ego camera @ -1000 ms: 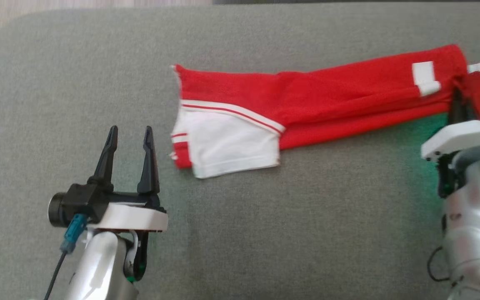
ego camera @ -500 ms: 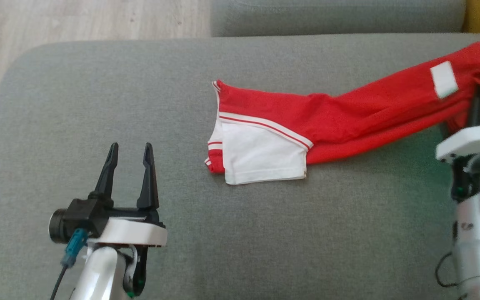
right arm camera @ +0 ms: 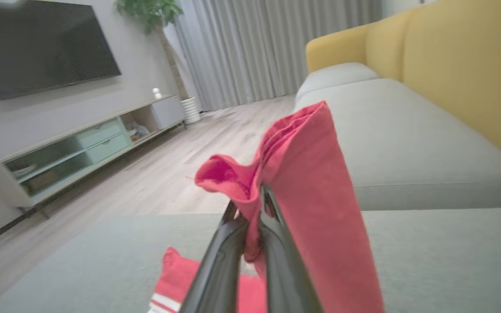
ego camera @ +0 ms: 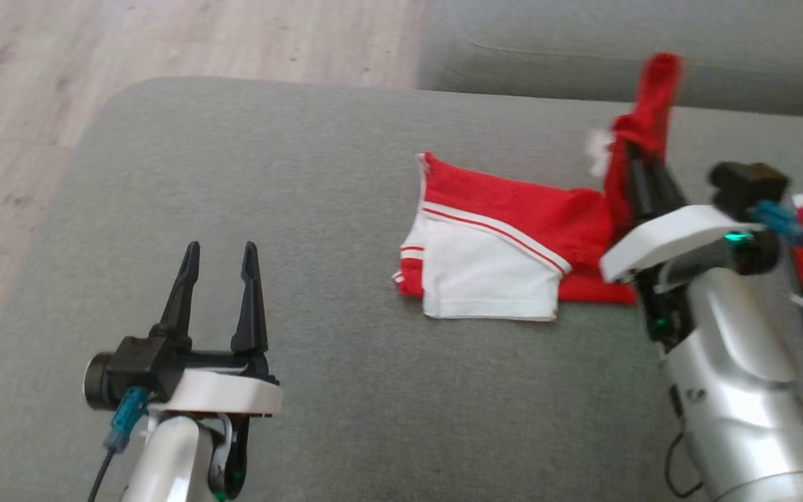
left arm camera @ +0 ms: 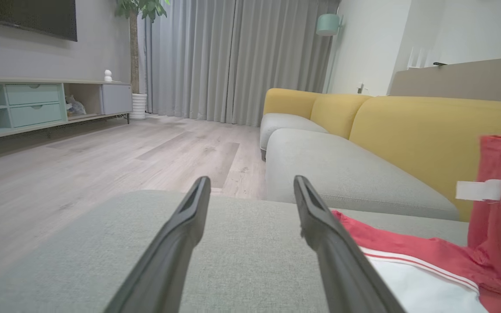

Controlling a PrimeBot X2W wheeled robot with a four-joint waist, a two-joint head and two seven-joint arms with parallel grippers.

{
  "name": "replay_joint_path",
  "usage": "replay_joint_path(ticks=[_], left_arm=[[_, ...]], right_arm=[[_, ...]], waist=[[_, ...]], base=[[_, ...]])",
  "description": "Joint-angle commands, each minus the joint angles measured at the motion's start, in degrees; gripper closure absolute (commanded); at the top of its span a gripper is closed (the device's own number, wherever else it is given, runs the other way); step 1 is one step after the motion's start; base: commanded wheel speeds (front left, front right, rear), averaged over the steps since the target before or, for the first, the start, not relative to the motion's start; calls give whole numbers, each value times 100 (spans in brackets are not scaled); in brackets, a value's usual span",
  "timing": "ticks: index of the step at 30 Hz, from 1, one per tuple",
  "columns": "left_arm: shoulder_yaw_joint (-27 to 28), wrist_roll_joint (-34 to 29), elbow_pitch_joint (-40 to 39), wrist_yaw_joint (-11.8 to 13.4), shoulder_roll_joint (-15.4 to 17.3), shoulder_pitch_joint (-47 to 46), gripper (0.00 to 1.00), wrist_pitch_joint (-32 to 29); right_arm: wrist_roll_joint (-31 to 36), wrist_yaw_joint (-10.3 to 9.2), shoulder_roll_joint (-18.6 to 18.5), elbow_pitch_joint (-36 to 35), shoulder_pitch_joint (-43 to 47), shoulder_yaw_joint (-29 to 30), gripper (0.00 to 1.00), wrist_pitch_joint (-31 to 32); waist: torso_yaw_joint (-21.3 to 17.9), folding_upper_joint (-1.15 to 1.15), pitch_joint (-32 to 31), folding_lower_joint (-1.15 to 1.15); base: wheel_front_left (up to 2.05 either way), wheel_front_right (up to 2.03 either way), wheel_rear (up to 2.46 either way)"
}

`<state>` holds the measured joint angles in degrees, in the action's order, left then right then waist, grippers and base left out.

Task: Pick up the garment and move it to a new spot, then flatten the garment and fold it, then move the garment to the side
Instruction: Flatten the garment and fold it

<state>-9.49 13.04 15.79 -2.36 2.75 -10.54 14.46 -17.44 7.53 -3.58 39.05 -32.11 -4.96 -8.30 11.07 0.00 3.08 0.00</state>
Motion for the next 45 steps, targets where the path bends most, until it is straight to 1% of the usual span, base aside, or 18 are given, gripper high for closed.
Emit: replay_joint_path(ticks=[1, 6, 11, 16, 21, 24, 27, 28, 29, 31, 33, 36, 39, 42, 43, 45], left_arm=[[138, -38, -184, -9, 17, -149, 0, 53], [73, -34, -173, -5, 16, -167, 0, 53], [-16, -16, -171, 1, 15, -189, 0, 53], [-104, 6, -173, 17, 14, -231, 0, 53], [-160, 48, -182, 54, 14, -258, 0, 53], [-209, 68, -175, 70, 13, -276, 0, 53], [-247, 88, -175, 84, 13, -312, 0, 53], [-254, 93, -172, 88, 13, -324, 0, 53], [-268, 98, -161, 91, 13, -335, 0, 53], [-297, 117, -101, 89, 13, -352, 0, 53], [-313, 92, -38, 85, 14, -358, 0, 54], [-268, 84, -14, 108, 19, -360, 0, 54], [-199, 82, -47, 114, 35, -352, 0, 54], [-77, 99, -120, 142, 50, -316, 0, 54], [-77, 99, -120, 142, 50, -316, 0, 54], [18, 112, -182, 162, 59, -275, 0, 54]], right_arm=[[-91, -4, 68, -195, -131, -246, 100, -21], [-436, -4, 69, -5, -194, -1022, 100, -68], [-581, -4, 69, 360, -307, -1538, 100, -110], [-609, -4, 69, 788, -430, -1768, 100, -240], [-622, -4, 69, 1131, -545, -1916, 100, -393], [-688, -4, 69, 1320, -592, -2060, 100, -418], [-827, -4, 69, 1447, -595, -2333, 100, -333], [-896, -4, 69, 1467, -585, -2423, 85, -303], [-1097, -4, 70, 1392, -538, -2544, 0, -267], [-1728, -4, 70, 1080, -400, -2930, 0, -80], [-1851, -4, 70, 1006, -447, -3272, 0, -103], [-1956, -4, 70, 1054, -574, -3399, 0, -313], [-1891, -4, 70, 1192, -722, -3233, 0, -544], [-1456, -4, 69, 1360, -850, -2823, 0, -654], [-1456, -4, 69, 1360, -850, -2823, 0, -654], [-1050, -4, 20, 1177, -851, -2263, 0, -664]], waist=[[150, 0, -38, 0], [449, 0, 6, 0], [708, 0, 121, 0], [907, 0, 272, 0], [1024, 0, 403, 0], [1061, 0, 466, 0], [1090, 0, 521, 0], [1093, 0, 533, 0], [1101, 0, 543, 0], [1095, 0, 551, 0], [1042, 0, 528, 0], [904, 0, 472, 0], [699, 0, 389, 0], [436, 0, 301, 0], [436, 0, 301, 0], [245, 0, 256, 0]], base=[[0, 0, 0], [0, 0, 0], [0, 0, 0], [0, 0, 0], [0, 0, 0], [0, 0, 0], [0, 0, 0], [0, 0, 0], [0, 0, 0], [0, 0, 0], [0, 0, 0], [0, 0, 0], [0, 0, 0], [0, 0, 0], [0, 0, 0], [0, 0, 0]])
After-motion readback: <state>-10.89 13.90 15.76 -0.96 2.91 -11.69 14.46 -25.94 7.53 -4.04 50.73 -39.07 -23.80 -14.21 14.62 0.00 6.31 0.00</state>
